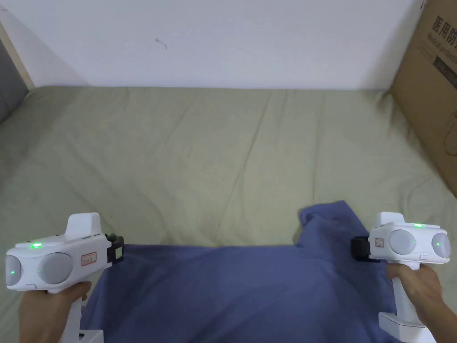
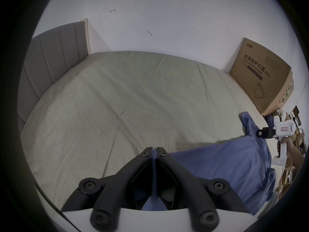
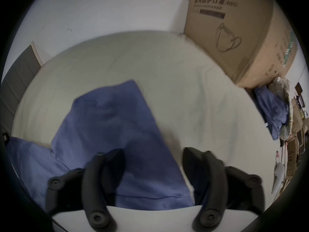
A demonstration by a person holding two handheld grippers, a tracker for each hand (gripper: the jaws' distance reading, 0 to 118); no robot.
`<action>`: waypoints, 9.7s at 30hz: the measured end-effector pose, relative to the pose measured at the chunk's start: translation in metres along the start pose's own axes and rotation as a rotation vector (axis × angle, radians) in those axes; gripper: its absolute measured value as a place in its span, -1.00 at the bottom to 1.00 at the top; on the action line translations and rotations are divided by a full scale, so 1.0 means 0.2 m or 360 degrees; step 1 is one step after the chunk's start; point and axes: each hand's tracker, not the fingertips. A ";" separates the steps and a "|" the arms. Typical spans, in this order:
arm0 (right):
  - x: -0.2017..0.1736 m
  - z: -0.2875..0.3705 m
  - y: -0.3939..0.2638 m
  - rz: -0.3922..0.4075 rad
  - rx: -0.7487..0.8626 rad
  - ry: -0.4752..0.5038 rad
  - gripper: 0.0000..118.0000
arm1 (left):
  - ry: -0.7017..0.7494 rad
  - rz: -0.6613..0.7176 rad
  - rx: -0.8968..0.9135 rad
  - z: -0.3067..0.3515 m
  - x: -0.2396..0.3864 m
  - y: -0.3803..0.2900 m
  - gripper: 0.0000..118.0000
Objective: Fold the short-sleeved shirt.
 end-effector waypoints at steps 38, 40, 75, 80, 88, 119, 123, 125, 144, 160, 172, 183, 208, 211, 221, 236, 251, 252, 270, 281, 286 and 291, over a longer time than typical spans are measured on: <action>0.20 1.21 -1.48 -0.0146 0.0470 0.0351 -0.99 | 0.0088 0.0057 -0.0169 0.67 -0.17 -0.95 -0.98; 0.19 1.13 -1.54 -0.0117 0.0390 0.0271 -0.99 | 0.0110 0.0028 -0.0210 0.63 -0.17 -1.01 -0.98; -0.39 1.91 -1.03 0.0057 0.1475 -0.0042 0.45 | 0.0125 -0.0080 0.1021 1.27 0.41 -0.49 0.46; -0.41 1.91 -1.07 0.0044 0.1516 -0.0059 -0.35 | 0.0115 -0.0063 0.1067 1.24 0.42 -0.55 -0.67; -0.39 1.89 -1.06 0.0054 0.1511 -0.0077 -1.00 | 0.0055 -0.0110 0.1031 1.23 0.40 -0.56 -1.00; -0.46 1.63 -0.99 0.0085 0.1252 -0.0082 -1.00 | -0.0453 0.0533 -0.0421 0.44 -0.64 -0.86 0.54; -0.46 1.63 -1.00 0.0098 0.1233 -0.0094 -1.00 | -0.0461 0.0449 -0.0441 0.39 -0.57 -0.88 0.38; -0.45 1.62 -1.00 0.0095 0.1225 -0.0100 -1.00 | -0.0432 0.0391 -0.0432 0.40 -0.54 -0.88 0.23; -0.34 1.69 -1.01 0.0069 0.1247 -0.0110 -1.00 | -0.0192 0.0195 -0.0164 0.73 -0.48 -0.71 -0.94; -0.28 1.71 -1.04 0.0029 0.1291 -0.0039 -1.00 | -0.0155 0.0216 -0.0190 0.99 -0.25 -0.54 -0.93; -0.25 1.73 -1.08 -0.0069 0.1218 0.0084 -1.00 | -0.0517 0.0003 -0.0437 0.62 0.56 -0.59 -0.93; -0.19 1.74 -1.09 -0.0041 0.1227 0.0065 -1.00 | -0.0359 -0.0097 -0.0575 0.35 0.90 -0.76 0.45; -0.23 1.76 -1.06 0.0037 0.1291 0.0041 -1.00 | -0.0177 -0.0172 -0.0027 0.54 0.37 -0.89 -1.00; -0.22 1.75 -1.06 0.0038 0.1287 0.0033 -1.00 | -0.0269 -0.0219 -0.0115 0.50 0.43 -0.97 -1.00; -0.20 1.75 -1.07 0.0036 0.1278 0.0008 -1.00 | -0.0385 -0.0393 -0.0261 0.41 0.79 -1.17 -1.00; -0.19 1.74 -1.07 0.0029 0.1261 0.0002 -1.00 | -0.0680 -0.0011 -0.0160 0.59 0.57 -0.91 -1.00; -0.27 1.71 -1.05 0.0081 0.1236 0.0029 -1.00 | -0.0741 0.0445 -0.0380 0.47 -0.19 -0.80 0.74; -0.28 1.71 -1.05 0.0083 0.1233 0.0026 -1.00 | -0.0784 0.0457 -0.0406 0.44 -0.21 -0.82 0.74; -0.26 1.69 -1.05 0.0097 0.1195 -0.0017 -1.00 | -0.0778 0.0386 -0.0415 0.30 -0.13 -0.92 -0.79; -0.29 1.71 -1.01 0.0105 0.1235 0.0019 -1.00 | -0.0587 0.0262 -0.0310 0.60 -0.20 -0.73 -0.85; -0.31 1.71 -1.01 0.0115 0.1241 0.0048 -1.00 | -0.0349 0.0166 -0.0294 0.77 -0.35 -0.66 -0.85; -0.31 1.71 -1.01 0.0123 0.1244 0.0065 -1.00 | -0.0244 0.0087 -0.0308 0.88 -0.24 -0.56 -0.85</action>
